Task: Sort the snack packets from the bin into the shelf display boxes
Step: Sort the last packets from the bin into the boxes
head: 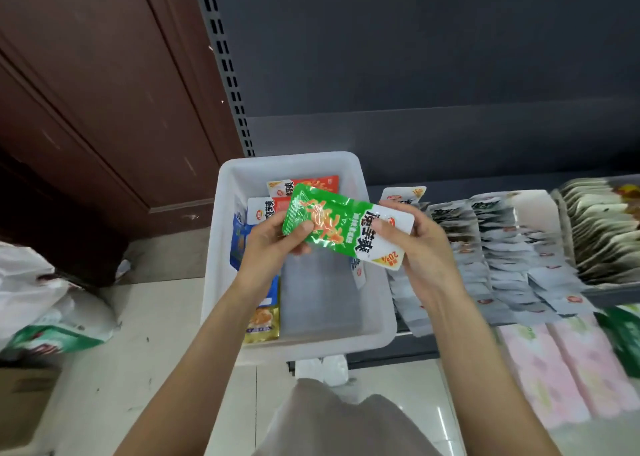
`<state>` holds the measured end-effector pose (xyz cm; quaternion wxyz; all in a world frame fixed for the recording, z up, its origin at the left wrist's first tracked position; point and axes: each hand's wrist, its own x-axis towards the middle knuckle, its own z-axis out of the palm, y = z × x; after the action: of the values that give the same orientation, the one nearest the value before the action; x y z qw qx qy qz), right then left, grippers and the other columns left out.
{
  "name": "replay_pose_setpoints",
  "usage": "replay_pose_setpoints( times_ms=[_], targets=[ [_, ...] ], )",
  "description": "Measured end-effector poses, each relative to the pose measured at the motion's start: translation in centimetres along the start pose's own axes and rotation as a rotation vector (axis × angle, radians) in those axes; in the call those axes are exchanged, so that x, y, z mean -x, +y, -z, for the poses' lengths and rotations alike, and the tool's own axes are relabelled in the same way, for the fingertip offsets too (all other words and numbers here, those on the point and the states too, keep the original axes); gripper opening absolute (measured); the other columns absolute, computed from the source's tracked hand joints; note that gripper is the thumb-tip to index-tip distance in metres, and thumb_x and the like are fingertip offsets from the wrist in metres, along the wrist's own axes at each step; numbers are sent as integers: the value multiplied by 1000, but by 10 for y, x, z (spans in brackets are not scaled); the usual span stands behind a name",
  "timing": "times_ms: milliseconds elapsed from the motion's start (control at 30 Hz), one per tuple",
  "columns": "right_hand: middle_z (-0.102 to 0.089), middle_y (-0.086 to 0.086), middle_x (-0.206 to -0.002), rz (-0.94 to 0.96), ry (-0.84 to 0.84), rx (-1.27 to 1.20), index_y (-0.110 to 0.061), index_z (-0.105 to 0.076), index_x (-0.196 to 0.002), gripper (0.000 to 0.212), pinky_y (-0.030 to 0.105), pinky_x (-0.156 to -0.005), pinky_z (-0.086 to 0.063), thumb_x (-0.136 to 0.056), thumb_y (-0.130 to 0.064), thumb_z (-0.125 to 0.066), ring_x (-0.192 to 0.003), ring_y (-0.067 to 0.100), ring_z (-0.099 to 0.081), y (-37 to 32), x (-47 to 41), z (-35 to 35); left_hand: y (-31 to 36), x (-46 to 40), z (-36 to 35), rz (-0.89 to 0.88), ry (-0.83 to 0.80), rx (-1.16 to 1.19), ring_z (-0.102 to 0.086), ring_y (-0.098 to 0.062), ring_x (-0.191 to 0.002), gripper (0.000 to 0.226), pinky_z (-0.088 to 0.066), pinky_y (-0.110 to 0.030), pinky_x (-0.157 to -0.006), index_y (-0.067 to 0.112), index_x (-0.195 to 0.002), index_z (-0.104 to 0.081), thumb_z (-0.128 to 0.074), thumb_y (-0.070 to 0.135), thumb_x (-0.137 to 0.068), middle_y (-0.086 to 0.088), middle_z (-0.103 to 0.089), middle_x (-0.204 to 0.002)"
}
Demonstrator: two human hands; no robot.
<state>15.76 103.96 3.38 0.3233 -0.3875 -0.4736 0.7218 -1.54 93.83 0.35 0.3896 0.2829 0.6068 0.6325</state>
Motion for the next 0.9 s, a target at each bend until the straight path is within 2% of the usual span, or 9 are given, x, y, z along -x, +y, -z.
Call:
replay_pose_setpoints(
  times_ms=[133, 233, 333, 467, 600, 667, 767, 833, 900],
  targets=[
    [-74, -1, -89, 29, 132, 45, -13, -68, -102, 17, 28, -62, -56, -86, -8, -64, -82, 14, -70, 1, 18, 26, 2, -4, -47, -38, -28, -65, -60, -8, -55, 10, -53, -24, -59, 11, -94, -63, -66, 13, -85, 8, -70, -77],
    [-73, 0, -88, 139, 279, 11, -10, -67, -100, 14, 26, -59, -57, -91, -6, -57, -81, 14, -70, -6, 29, 56, -4, -12, -89, -171, -57, -268, -66, -13, -73, 18, -53, -33, -70, 10, -89, -61, -71, 22, -81, 8, -70, -82],
    [-71, -3, -80, 270, 510, -35, -12, -66, -92, 13, 25, -60, -57, -92, -4, -56, -76, 8, -67, -22, 32, 100, -1, -25, -128, -456, -56, -528, -60, -3, -93, 21, -44, -17, -80, 19, -101, -59, -67, 28, -83, 15, -65, -98],
    [-66, -14, -64, 383, 700, -21, -12, -62, -82, 15, 23, -60, -56, -93, -3, -56, -71, 2, -64, -50, 24, 157, 9, -48, -178, -732, -155, -833, -53, -18, -106, 30, -39, -30, -90, 18, -112, -61, -55, 32, -86, 3, -62, -112],
    [-61, -13, -61, 424, 744, 63, -11, -58, -75, 19, 22, -64, -56, -93, -4, -57, -71, 7, -63, -73, 6, 198, -1, -73, -229, -718, -363, -1256, -39, -20, -128, 50, -23, -34, -106, 18, -134, -48, -54, 41, -90, -1, -51, -133],
    [-63, -7, -70, 441, 747, 164, -15, -60, -76, 18, 22, -66, -55, -92, -6, -59, -72, 10, -64, -78, -9, 214, -9, -82, -252, -647, -428, -1394, -34, -19, -132, 61, -16, -37, -111, 18, -140, -39, -51, 48, -89, -2, -46, -139],
    [-65, -7, -76, 550, 740, 499, -24, -64, -79, 14, 25, -71, -53, -90, -16, -62, -72, 7, -61, -83, -31, 233, -20, -87, -272, -568, -462, -1518, -43, -22, -125, 63, -19, -37, -109, 20, -139, -41, -51, 53, -86, -5, -52, -133],
    [-63, -8, -79, 658, 682, 788, -13, -69, -90, 8, 8, -68, -42, -91, -13, -60, -71, 0, -54, -90, -42, 235, -26, -84, -274, -630, -441, -1551, -48, -20, -119, 53, -21, -35, -107, 21, -131, -49, -51, 51, -87, -2, -57, -127],
    [-66, -7, -82, 768, 552, 1005, -8, -70, -98, 13, 6, -63, -36, -90, -11, -60, -71, -1, -55, -97, -54, 232, -32, -80, -271, -685, -446, -1539, -49, -18, -119, 45, -20, -33, -107, 24, -129, -53, -49, 47, -90, 2, -58, -126]
  ],
)
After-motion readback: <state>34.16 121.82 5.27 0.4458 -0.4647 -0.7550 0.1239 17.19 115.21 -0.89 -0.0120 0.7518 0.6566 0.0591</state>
